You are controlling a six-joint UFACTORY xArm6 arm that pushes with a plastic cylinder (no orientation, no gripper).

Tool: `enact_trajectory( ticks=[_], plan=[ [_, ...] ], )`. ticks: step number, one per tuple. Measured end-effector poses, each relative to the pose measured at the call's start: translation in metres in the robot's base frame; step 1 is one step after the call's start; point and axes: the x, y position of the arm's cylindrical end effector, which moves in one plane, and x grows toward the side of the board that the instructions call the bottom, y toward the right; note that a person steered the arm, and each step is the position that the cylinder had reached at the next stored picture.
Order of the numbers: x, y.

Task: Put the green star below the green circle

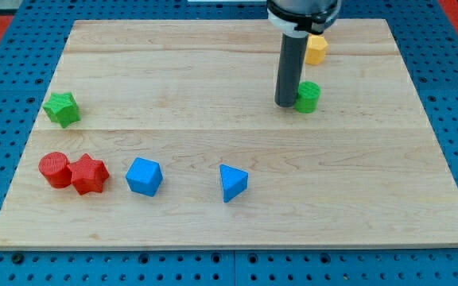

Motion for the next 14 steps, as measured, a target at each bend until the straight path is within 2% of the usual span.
enact_trajectory(
  ticks=[1,2,3,5,6,8,9,10,11,12,14],
  plan=[
    [0.0,0.021],
    [-0.028,0.044],
    [-0.022,0.039],
    [0.034,-0.183],
    [0.052,-0.272],
    [0.045,-0.382],
    [0.029,-0.368],
    [0.011,-0.296],
    [-0.001,-0.309],
    [-0.012,-0.355],
    [-0.042,-0.294]
  ],
)
